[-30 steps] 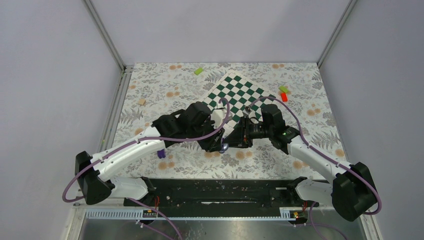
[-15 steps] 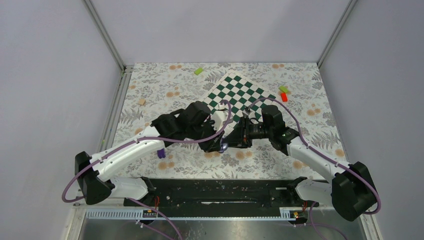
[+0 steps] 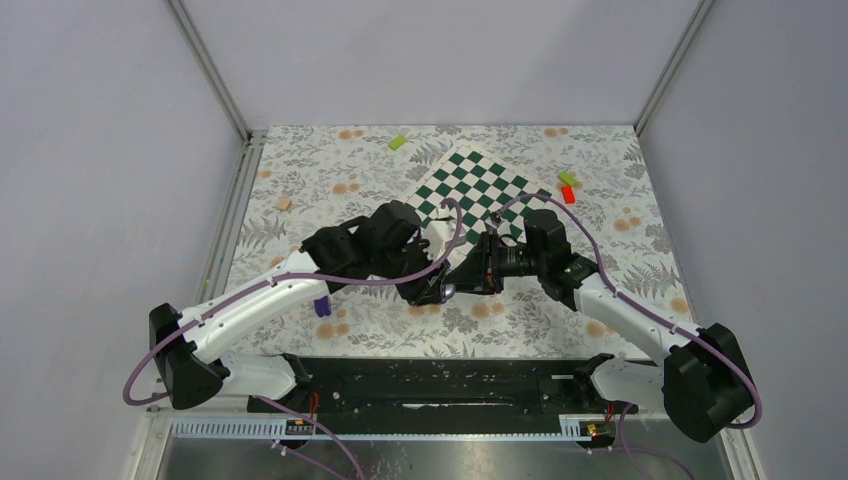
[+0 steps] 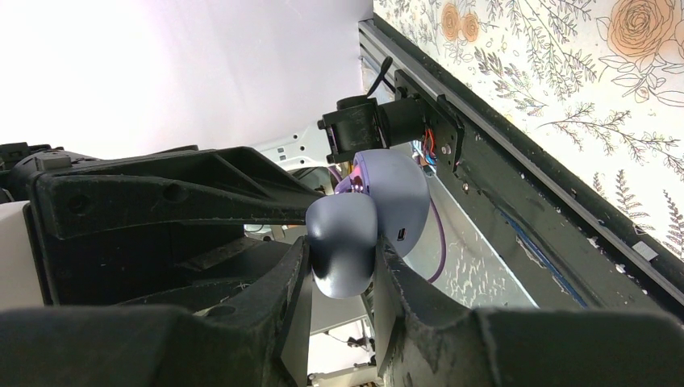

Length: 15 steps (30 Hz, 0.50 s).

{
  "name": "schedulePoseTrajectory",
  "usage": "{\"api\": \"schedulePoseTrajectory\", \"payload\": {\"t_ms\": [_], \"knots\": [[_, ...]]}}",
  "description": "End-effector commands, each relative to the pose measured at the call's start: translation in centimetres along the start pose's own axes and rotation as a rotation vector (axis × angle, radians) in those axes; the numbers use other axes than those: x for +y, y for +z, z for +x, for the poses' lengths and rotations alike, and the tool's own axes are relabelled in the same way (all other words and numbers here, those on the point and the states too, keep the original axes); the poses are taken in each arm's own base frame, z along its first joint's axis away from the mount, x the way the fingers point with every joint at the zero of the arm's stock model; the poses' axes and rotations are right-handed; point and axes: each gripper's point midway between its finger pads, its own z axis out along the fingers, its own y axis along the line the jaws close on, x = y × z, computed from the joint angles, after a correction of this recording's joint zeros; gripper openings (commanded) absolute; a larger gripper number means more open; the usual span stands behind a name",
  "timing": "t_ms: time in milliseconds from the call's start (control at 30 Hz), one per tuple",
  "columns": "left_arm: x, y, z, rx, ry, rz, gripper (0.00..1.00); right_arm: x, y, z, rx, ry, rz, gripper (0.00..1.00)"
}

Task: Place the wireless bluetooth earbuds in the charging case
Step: Insert the right earbud into the right side groove of the charging case.

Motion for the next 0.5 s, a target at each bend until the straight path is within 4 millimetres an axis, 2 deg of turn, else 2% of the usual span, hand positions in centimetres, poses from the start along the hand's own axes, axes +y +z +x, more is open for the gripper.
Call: {"api": "schedulePoseTrajectory", "payload": {"t_ms": [0,467], "knots": [[-0.93,-0.46,-1.85,-0.046,0.020,0.035,0.34,1.55,-0.42,0.18,0.003,-0.049,-0.054,0.00],[-0.43,-0.39,-2.17,-0.050,0.015,0.006,0.35,1.28,-0.29,0.07,0.001,-0.042,-0.055,0.00]]}}
